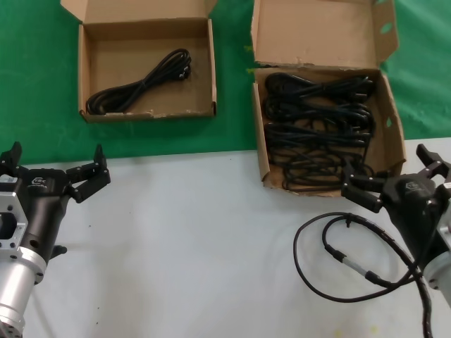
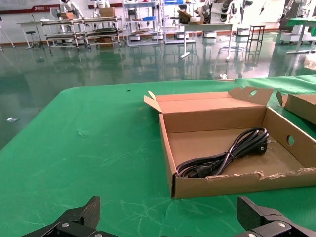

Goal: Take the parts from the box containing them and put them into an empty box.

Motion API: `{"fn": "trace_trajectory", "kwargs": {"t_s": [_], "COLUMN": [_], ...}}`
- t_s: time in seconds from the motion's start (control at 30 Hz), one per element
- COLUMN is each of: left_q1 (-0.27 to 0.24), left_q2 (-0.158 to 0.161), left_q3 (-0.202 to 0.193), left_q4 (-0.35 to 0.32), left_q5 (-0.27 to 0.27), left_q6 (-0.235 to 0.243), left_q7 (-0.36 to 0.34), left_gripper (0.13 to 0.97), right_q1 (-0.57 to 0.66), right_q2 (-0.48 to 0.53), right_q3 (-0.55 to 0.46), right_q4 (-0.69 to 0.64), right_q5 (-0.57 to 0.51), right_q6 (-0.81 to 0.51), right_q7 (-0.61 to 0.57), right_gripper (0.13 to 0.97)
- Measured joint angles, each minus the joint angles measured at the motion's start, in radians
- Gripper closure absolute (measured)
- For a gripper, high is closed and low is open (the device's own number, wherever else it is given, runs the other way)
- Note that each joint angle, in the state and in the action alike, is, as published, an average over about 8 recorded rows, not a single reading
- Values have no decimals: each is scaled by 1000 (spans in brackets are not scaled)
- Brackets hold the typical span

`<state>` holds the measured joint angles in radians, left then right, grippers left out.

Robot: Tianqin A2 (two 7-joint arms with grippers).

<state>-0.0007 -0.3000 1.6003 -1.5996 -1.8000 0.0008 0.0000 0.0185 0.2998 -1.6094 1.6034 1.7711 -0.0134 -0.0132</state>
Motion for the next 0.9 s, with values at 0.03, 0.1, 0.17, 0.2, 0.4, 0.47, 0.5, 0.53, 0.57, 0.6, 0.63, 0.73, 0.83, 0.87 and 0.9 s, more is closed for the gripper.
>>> {"fn": "trace_trajectory", "kwargs": {"t_s": [0.03, 0.1, 0.17, 0.2, 0.4, 0.47, 0.5, 0.53, 0.57, 0.6, 0.63, 0.73, 0.83, 0.87, 0.9], "left_q1": [0, 0, 0, 0, 0, 0, 0, 0, 0, 0, 0, 0, 0, 0, 0], "left_q2": [0, 0, 0, 0, 0, 0, 0, 0, 0, 0, 0, 0, 0, 0, 0], "left_q3": [0, 0, 0, 0, 0, 0, 0, 0, 0, 0, 0, 0, 0, 0, 0], "left_q4": [0, 0, 0, 0, 0, 0, 0, 0, 0, 0, 0, 0, 0, 0, 0], "left_q5": [0, 0, 0, 0, 0, 0, 0, 0, 0, 0, 0, 0, 0, 0, 0], "left_q6": [0, 0, 0, 0, 0, 0, 0, 0, 0, 0, 0, 0, 0, 0, 0], "left_q7": [0, 0, 0, 0, 0, 0, 0, 0, 0, 0, 0, 0, 0, 0, 0], "left_gripper": [132, 132, 132, 132, 132, 132, 132, 132, 132, 132, 132, 132, 132, 132, 132], "right_q1": [0, 0, 0, 0, 0, 0, 0, 0, 0, 0, 0, 0, 0, 0, 0], "right_q2": [0, 0, 0, 0, 0, 0, 0, 0, 0, 0, 0, 0, 0, 0, 0], "right_q3": [0, 0, 0, 0, 0, 0, 0, 0, 0, 0, 0, 0, 0, 0, 0], "right_q4": [0, 0, 0, 0, 0, 0, 0, 0, 0, 0, 0, 0, 0, 0, 0], "right_q5": [0, 0, 0, 0, 0, 0, 0, 0, 0, 0, 0, 0, 0, 0, 0], "right_q6": [0, 0, 0, 0, 0, 0, 0, 0, 0, 0, 0, 0, 0, 0, 0], "right_q7": [0, 0, 0, 0, 0, 0, 0, 0, 0, 0, 0, 0, 0, 0, 0], "right_gripper": [129, 129, 129, 129, 129, 129, 129, 129, 129, 129, 129, 129, 129, 129, 129]}}
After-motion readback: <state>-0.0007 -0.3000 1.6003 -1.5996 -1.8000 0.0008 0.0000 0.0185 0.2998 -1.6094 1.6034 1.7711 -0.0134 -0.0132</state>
